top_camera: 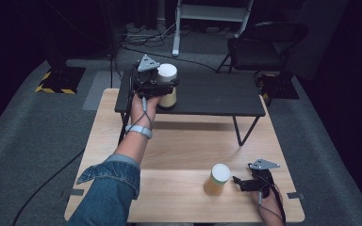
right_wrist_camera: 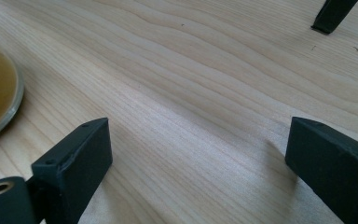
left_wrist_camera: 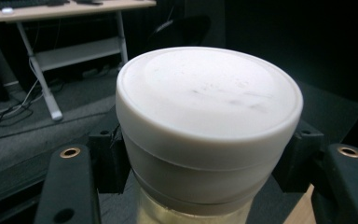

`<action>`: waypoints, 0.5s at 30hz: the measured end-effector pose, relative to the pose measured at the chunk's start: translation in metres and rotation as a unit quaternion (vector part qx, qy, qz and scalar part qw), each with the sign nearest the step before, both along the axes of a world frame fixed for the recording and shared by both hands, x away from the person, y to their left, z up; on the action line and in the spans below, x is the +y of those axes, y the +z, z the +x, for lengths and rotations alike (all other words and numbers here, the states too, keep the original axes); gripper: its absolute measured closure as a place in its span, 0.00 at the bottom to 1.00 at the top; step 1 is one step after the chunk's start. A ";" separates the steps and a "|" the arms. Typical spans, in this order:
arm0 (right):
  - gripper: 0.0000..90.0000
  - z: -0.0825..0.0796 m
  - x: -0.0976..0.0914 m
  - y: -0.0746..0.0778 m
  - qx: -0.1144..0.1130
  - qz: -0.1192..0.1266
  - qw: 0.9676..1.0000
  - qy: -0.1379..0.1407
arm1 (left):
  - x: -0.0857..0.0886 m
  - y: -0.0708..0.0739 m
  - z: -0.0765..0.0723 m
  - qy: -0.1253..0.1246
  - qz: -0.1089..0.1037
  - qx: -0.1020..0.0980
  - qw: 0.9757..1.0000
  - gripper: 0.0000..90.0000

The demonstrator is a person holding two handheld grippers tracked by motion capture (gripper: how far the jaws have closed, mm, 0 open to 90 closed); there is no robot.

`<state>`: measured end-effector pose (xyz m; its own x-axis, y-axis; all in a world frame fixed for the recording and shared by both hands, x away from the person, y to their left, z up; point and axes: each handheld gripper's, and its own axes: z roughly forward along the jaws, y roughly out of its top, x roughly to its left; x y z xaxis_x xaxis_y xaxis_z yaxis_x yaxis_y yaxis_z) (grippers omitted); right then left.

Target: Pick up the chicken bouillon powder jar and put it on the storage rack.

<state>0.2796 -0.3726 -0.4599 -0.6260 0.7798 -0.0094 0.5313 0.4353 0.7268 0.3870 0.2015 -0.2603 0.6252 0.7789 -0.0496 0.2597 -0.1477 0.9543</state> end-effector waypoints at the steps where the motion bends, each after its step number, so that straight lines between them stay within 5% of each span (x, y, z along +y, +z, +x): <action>1: 0.08 0.000 0.000 0.000 0.000 0.000 1.000 0.001 | 0.000 -0.001 0.000 0.000 -0.001 -0.001 1.000 0.38; 15: 0.08 0.000 0.000 0.000 0.001 0.001 1.000 0.002 | 0.013 -0.004 -0.022 0.012 0.002 0.001 1.000 0.17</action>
